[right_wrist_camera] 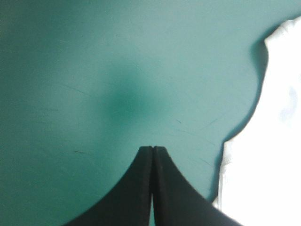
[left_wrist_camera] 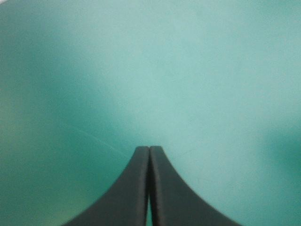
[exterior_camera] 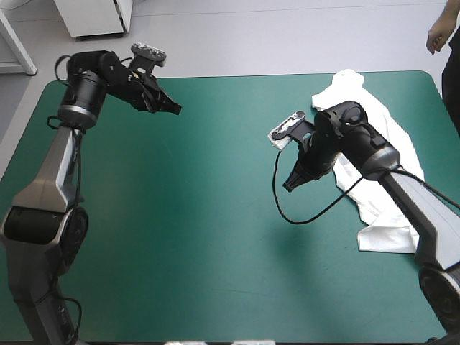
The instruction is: Fold the cloth
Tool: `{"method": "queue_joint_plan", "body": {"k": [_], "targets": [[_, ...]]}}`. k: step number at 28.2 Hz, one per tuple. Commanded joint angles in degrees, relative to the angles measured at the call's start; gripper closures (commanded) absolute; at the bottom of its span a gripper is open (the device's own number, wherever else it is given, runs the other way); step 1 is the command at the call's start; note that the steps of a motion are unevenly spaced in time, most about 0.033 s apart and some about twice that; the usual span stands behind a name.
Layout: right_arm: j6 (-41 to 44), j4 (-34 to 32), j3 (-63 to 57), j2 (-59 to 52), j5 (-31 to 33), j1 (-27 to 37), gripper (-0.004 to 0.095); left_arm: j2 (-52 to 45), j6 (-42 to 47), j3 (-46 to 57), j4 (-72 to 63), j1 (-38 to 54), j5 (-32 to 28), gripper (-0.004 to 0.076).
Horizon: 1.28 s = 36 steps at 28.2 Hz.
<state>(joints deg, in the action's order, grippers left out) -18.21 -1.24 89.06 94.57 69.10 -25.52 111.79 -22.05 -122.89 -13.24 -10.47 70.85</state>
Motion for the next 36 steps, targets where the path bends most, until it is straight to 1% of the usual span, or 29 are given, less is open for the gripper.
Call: {"method": "queue_joint_plan", "body": {"k": [1,3,9,11,13,16,21,23,26,29,31,32,35,36], "targets": [[1.2,-1.5,1.7,-6.4,1.0,0.1,0.0925,-7.9,0.2,-1.8,-0.3,-0.1,-1.1,0.0733],[2.9,-3.8,1.3,-8.4,1.6,0.1,0.0925,-10.1,0.2,-1.6,0.4,-0.1,-0.2,0.0733],[8.9,-15.5,-5.1,-16.5,2.5,0.1,0.0924,-16.6,0.0,3.4,0.7,-0.1,0.7,0.0732],[10.5,-17.6,-8.0,-19.3,2.5,0.1,0.0918,-18.6,0.0,5.4,0.7,-0.1,0.6,0.0732],[10.7,-18.1,-10.8,-22.0,2.5,0.1,0.0894,-20.5,0.0,7.5,0.7,-0.1,0.0,0.0723],[12.1,-18.2,-12.2,-25.1,2.5,0.1,0.0812,-22.5,0.0,8.8,0.7,-0.1,0.3,0.0670],[18.2,-19.7,-12.3,-27.3,2.5,0.6,0.0570,-24.4,0.0,9.5,0.4,-0.1,0.4,0.0516],[18.2,-20.1,-12.3,-27.0,2.5,2.7,0.0475,-24.8,0.0,9.5,-0.5,-0.1,0.4,0.0458],[18.2,-20.7,-12.3,-25.0,2.5,7.8,0.0402,-25.2,0.0,9.5,-1.3,-0.1,0.4,0.0423],[18.8,-19.5,-12.3,-22.7,-0.7,12.3,0.0400,-25.2,0.0,9.5,-1.3,-0.1,0.4,0.0423],[18.7,-18.9,-12.3,-20.9,-4.9,13.5,0.0401,-25.2,0.0,9.5,-1.3,-0.1,0.3,0.0423],[18.7,-18.9,-12.3,-20.1,-5.5,13.9,0.0401,-25.2,0.0,9.5,-1.3,-0.1,0.3,0.0423],[18.2,-17.9,-10.3,-10.1,-6.3,16.1,0.0400,-25.2,0.0,10.5,-1.3,-0.1,-0.1,0.0423],[18.2,-17.7,-9.7,-8.3,-6.9,16.7,0.0400,-25.2,0.0,10.4,-1.3,-0.1,-0.1,0.0423]]}}
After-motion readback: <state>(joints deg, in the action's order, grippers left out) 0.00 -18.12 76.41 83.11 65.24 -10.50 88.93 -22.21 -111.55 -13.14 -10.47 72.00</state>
